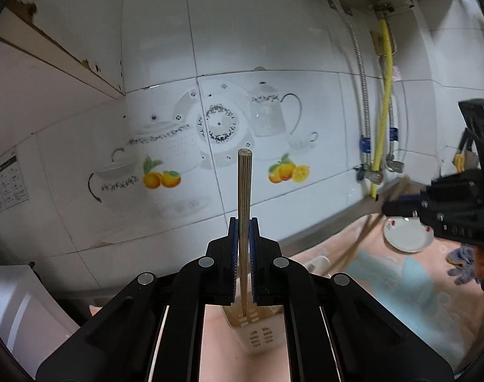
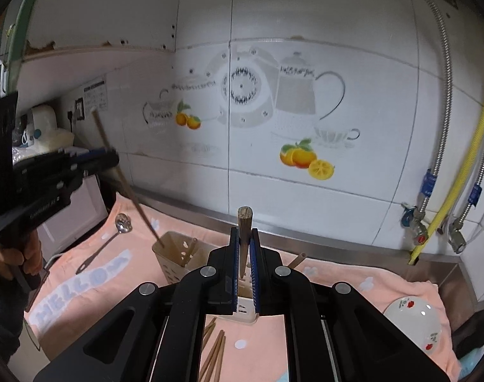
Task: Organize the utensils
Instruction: 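Raise the left tool's chopstick into the white holder while the right tool inserts its chopstick, then open the left tool while the right tool opens, releasing both chopsticks into the holder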
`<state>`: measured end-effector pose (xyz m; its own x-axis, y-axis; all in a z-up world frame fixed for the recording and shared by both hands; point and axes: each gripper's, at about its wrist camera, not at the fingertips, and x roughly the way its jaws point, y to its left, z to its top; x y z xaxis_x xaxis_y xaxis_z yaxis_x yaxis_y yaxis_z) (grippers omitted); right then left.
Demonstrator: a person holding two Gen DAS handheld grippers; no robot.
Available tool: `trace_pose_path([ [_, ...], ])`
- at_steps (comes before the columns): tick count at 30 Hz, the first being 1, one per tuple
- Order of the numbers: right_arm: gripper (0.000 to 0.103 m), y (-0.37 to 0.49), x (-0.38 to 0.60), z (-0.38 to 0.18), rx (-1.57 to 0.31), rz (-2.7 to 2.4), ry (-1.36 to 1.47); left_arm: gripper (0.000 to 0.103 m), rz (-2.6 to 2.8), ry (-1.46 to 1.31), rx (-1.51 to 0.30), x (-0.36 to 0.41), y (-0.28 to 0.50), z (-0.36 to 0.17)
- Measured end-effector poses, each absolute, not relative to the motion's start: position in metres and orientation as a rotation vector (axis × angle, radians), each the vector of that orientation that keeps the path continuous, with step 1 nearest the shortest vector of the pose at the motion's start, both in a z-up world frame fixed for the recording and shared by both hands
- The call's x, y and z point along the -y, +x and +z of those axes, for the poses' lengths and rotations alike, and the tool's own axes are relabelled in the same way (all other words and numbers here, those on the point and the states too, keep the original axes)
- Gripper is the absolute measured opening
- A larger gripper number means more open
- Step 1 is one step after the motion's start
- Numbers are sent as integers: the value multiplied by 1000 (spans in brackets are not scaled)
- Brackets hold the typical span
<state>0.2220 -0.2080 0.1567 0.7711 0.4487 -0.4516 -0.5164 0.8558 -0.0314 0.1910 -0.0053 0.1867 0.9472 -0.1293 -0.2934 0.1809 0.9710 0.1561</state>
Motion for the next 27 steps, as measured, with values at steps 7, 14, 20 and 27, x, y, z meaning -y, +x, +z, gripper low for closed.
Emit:
trace_pose_path([
  [7,6,241,197,132,-509,523,-174,5,-149,129,-375,-6,220,156],
  [14,8,249,196,119,-528,499,-174,8,-137,102,-429,-17,227,134],
  [20,38,241,204,122,-497,475,-158,12,-144,104,-425,-18,215,131],
  [27,59,209,221,121,-453,456,-126,48,-130,90,-412,-22,180,125],
])
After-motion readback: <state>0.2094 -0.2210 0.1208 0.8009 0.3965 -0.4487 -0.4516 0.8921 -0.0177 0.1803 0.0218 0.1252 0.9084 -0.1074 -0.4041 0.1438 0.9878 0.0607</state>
